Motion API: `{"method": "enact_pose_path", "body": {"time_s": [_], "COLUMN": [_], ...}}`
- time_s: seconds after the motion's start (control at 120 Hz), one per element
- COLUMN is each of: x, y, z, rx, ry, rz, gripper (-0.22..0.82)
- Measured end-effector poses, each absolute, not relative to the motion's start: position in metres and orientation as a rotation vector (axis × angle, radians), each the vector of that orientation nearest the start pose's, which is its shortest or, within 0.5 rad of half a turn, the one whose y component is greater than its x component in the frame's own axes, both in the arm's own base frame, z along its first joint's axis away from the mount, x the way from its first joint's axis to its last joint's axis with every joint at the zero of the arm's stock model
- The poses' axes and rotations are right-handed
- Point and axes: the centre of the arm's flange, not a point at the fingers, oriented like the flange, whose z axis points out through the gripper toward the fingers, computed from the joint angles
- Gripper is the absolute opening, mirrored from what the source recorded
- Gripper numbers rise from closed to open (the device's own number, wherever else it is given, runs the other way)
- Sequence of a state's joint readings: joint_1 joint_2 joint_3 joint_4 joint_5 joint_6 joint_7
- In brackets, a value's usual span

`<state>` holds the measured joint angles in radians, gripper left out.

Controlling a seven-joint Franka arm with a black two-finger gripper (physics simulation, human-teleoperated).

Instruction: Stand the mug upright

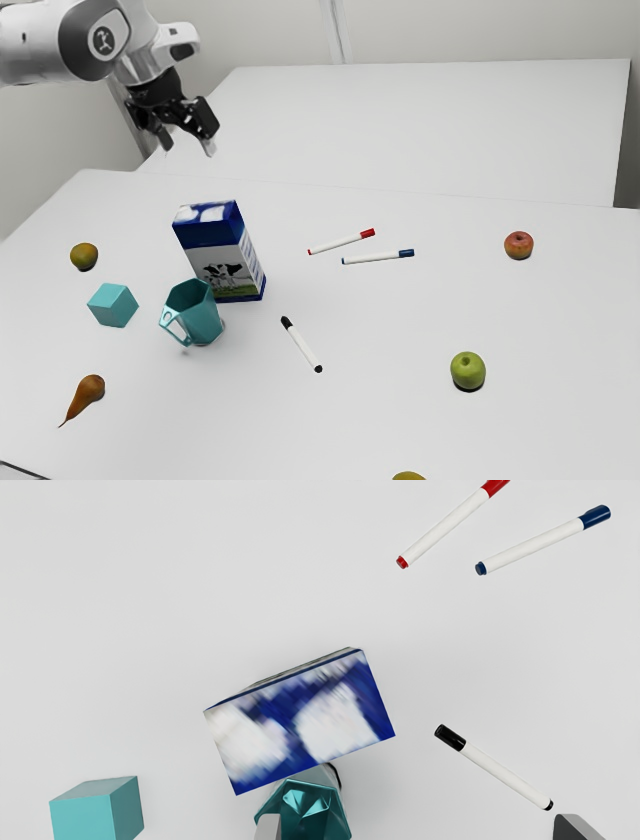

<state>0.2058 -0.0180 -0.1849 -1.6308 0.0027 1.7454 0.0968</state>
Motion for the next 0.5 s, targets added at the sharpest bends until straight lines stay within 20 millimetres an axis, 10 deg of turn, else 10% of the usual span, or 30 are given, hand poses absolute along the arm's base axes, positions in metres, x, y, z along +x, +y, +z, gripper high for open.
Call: {"method": "enact_pose_path", "body": {"time_s": [0.233,0.5], "x": [0.609,0.604], "y": [0.036,0.037], "z": [0.621,0.621], "rx": [-3.141,-3.151], "ry": [0.078,0.081], "rz": [-0.133,-0.071], "gripper": [0.6,0.6]}}
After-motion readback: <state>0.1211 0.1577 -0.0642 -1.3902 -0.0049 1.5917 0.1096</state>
